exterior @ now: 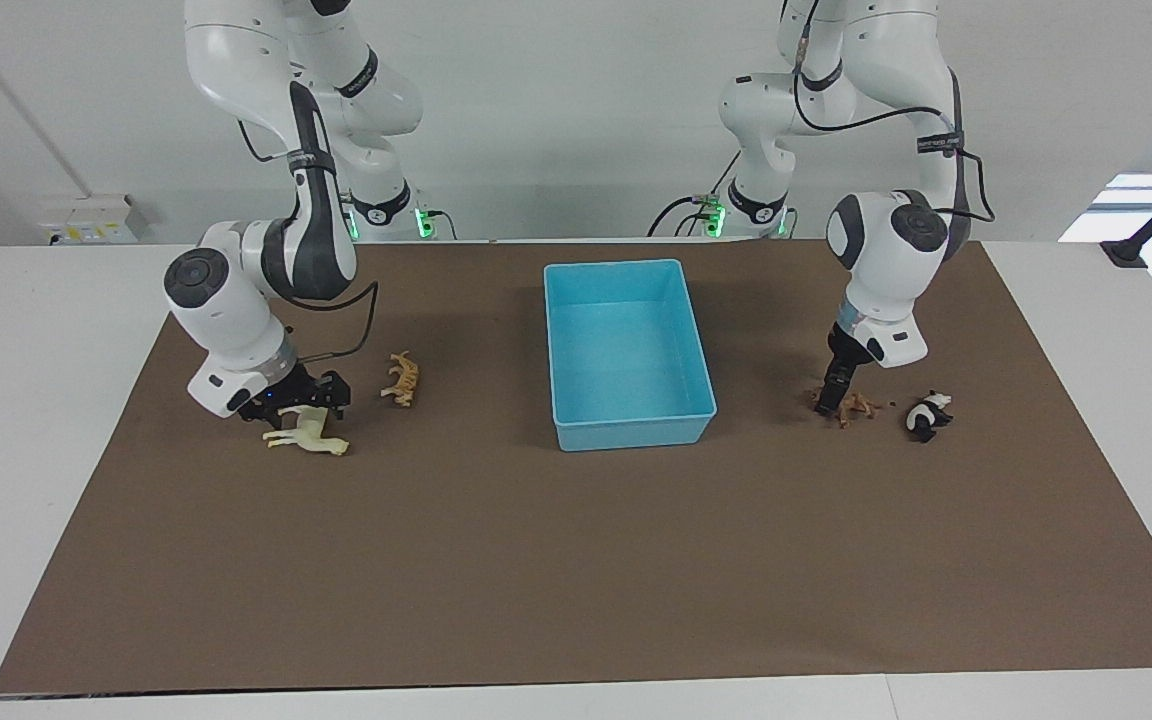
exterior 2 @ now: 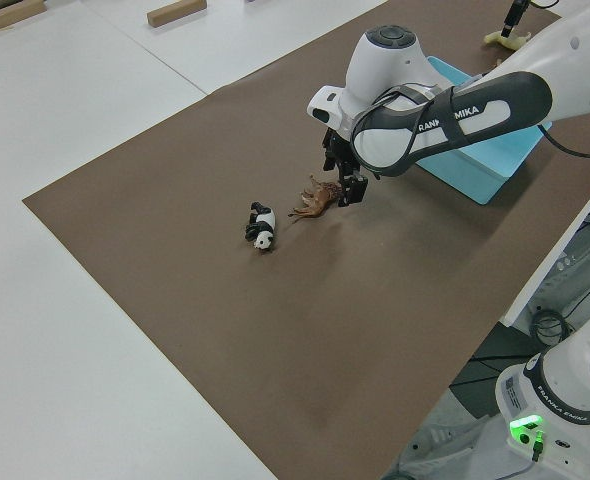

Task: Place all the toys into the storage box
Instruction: 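Grasp the brown deer with the left gripper while the right gripper grasps the llama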

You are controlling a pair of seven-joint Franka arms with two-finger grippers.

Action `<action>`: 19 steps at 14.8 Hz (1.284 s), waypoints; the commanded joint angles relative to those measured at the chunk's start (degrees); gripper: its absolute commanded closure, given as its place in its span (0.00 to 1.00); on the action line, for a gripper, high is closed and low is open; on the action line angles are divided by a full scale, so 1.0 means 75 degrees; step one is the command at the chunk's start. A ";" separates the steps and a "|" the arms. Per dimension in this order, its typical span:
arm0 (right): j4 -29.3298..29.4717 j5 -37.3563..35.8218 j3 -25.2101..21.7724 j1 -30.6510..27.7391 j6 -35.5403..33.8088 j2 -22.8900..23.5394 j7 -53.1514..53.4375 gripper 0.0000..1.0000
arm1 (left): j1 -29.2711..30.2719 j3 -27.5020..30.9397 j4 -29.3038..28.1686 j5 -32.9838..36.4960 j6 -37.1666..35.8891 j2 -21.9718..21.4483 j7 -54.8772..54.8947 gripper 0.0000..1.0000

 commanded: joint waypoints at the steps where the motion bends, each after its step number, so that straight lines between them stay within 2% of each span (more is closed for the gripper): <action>1: -0.0837 -0.0089 0.0071 -0.0160 0.0616 -0.0432 0.0128 0.00 | -0.0058 0.0077 -0.0221 0.0008 0.0372 -0.0065 -0.0153 0.06; 4: -0.1237 -0.0089 0.0072 -0.0102 0.1286 -0.0503 0.0199 0.03 | -0.0081 0.0077 -0.0209 0.0008 0.0442 -0.0029 -0.0213 0.07; 6: -0.1214 -0.0089 0.0072 -0.0125 0.1310 -0.0491 0.0234 0.15 | -0.0093 0.0077 -0.0174 0.0008 0.0477 0.0088 -0.0377 0.07; 7: -0.1191 -0.0054 0.0072 -0.0136 0.1310 -0.0480 0.0257 0.24 | -0.0093 0.0077 -0.0174 0.0008 0.0582 0.0146 -0.0447 0.07; 8: -0.1191 -0.0030 0.0072 -0.0125 0.1310 -0.0491 0.0316 0.38 | -0.0105 0.0077 -0.0163 0.0008 0.0688 0.0181 -0.0599 0.07; 9: -0.1191 -0.0030 0.0072 -0.0090 0.1298 -0.0491 0.0409 0.56 | -0.0105 0.0077 -0.0162 0.0008 0.0712 0.0228 -0.0728 0.07; 11: -0.1110 -0.0018 0.0083 -0.0078 0.1240 -0.0468 0.0818 0.85 | -0.0105 0.0077 -0.0139 0.0008 0.0724 0.0298 -0.0752 0.07; 12: -0.0958 -0.0007 0.0083 -0.0089 0.1147 -0.0445 0.1064 0.97 | -0.0139 0.0088 -0.0127 0.0008 0.0735 0.0403 -0.0822 0.07; 13: -0.0724 -0.0007 0.0083 -0.0101 0.0879 -0.0410 0.1240 1.00 | -0.0256 0.0100 -0.0127 0.0008 0.0794 0.0474 -0.0858 0.08; 14: -0.0363 -0.0007 0.0083 -0.0101 0.0528 -0.0340 0.1300 1.00 | -0.0257 0.0100 -0.0127 0.0008 0.0829 0.0475 -0.0881 0.15; 17: 0.1077 0.0051 0.0118 0.0120 -0.0153 -0.0070 0.1661 1.00 | -0.0269 0.0112 -0.0081 0.0008 0.0724 0.0475 -0.0881 0.72; 18: 0.1663 0.0238 0.0130 0.0388 -0.0503 -0.0023 0.2139 1.00 | -0.0269 0.0112 -0.0080 0.0008 0.0712 0.0475 -0.0881 0.81; 19: 0.2295 0.0321 0.0130 0.0658 -0.0889 0.0128 0.2516 1.00 | -0.0269 0.0112 -0.0080 0.0020 0.0689 0.0475 -0.0881 0.85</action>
